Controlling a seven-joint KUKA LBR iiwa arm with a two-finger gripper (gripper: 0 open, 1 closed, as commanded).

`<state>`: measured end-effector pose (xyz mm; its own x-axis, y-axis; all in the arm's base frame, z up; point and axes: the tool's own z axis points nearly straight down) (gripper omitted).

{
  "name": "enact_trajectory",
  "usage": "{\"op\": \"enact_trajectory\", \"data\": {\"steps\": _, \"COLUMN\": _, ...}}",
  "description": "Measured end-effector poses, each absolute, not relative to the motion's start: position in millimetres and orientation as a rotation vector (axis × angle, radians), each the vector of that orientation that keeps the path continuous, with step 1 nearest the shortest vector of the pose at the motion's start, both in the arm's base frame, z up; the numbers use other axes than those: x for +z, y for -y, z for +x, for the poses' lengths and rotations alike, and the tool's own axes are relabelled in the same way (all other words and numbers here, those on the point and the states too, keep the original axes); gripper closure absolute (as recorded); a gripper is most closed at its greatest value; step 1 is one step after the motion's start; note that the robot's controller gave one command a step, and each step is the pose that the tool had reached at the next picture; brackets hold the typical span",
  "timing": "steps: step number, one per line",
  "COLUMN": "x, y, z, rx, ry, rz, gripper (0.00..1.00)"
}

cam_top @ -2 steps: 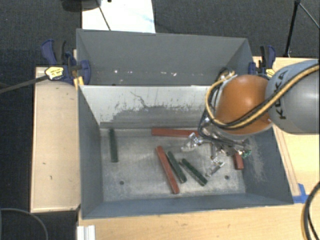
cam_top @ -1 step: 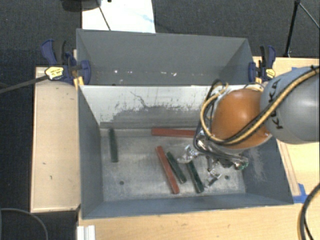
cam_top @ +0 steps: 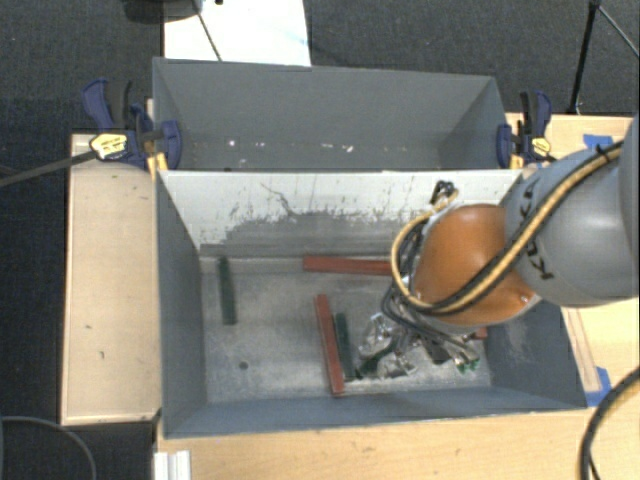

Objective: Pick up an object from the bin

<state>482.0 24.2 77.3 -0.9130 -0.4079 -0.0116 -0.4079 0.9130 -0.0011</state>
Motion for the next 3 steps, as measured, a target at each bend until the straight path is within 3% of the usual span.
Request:
{"op": "enact_trajectory", "data": {"steps": 1, "x": 77.3, "y": -24.2, "z": 482.0, "rx": 0.002, "ry": -3.061, "rz": -0.653, "gripper": 1.0}}
{"op": "enact_trajectory", "data": {"steps": 2, "x": 169.3, "y": -10.6, "z": 481.8, "rx": 0.001, "ry": -3.066, "rz": -0.677, "gripper": 1.0}}
{"op": "enact_trajectory", "data": {"steps": 3, "x": 169.3, "y": -10.7, "z": 481.8, "rx": 0.001, "ry": -3.066, "rz": -0.677, "gripper": 1.0}}
